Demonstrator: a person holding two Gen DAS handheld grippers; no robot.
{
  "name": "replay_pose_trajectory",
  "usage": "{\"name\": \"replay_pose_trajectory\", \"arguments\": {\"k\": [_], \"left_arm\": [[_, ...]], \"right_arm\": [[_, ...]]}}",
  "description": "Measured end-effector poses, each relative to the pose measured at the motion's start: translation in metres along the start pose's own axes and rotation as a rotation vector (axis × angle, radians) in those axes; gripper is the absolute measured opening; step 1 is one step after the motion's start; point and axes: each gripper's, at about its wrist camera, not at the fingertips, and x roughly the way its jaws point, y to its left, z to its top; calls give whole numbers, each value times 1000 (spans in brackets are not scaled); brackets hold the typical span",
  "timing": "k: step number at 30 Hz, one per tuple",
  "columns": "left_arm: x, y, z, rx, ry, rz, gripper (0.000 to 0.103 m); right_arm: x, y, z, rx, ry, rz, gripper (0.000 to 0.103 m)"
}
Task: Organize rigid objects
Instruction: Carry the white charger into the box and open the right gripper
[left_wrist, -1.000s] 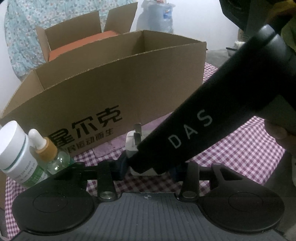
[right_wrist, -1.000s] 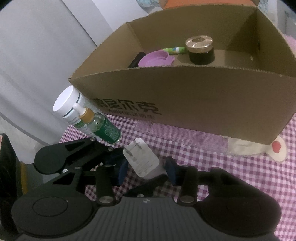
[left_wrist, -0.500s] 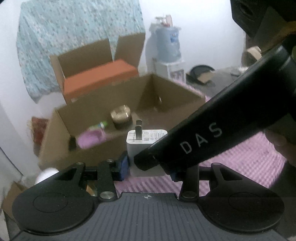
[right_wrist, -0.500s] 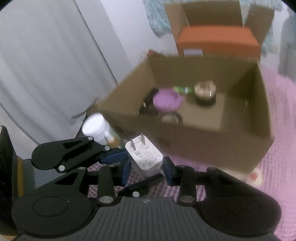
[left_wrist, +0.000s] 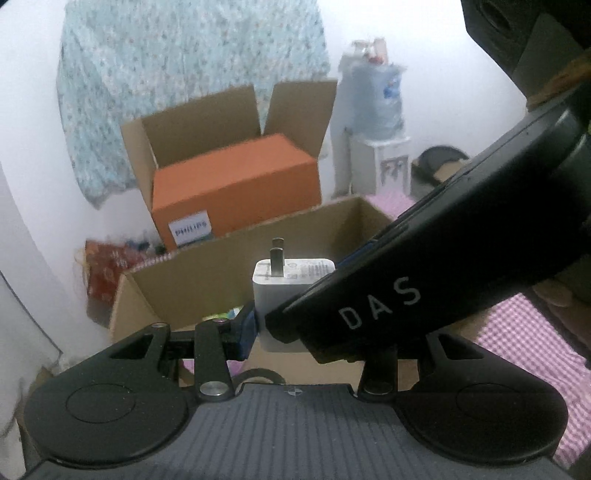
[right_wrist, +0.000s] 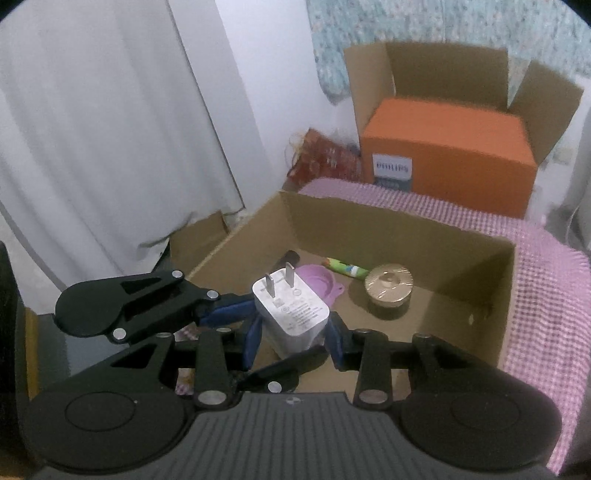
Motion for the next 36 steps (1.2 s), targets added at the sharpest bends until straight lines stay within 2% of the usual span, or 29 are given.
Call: {"name": "replay_pose_trajectory", "arguments": {"k": [5, 12, 17, 23, 26, 30, 34, 36], "left_arm": [[45, 13, 7, -57, 117, -19, 42], [91, 22, 4, -101, 294, -27, 43], [98, 24, 8, -99, 346, -27, 44], [96, 20, 6, -79, 341, -33, 49], [96, 21, 7, -82, 330, -40, 54], [91, 21, 8, -84, 314, -41, 56], [72, 24, 9, -103, 271, -51, 63], [58, 27, 8, -120, 236, -54, 69]], "right_arm": [[45, -33, 15, 17, 98, 18, 41], [100, -61, 19, 60, 239, 50, 40], [124, -70, 18, 80, 289, 48, 40], [135, -69, 16, 51, 317, 36, 38], [135, -64, 18, 19, 315, 22, 38], [127, -64, 22, 36, 296, 16, 39], [101, -63, 23, 88, 230, 19, 43], [78, -62, 20, 126, 165, 34, 50]]}}
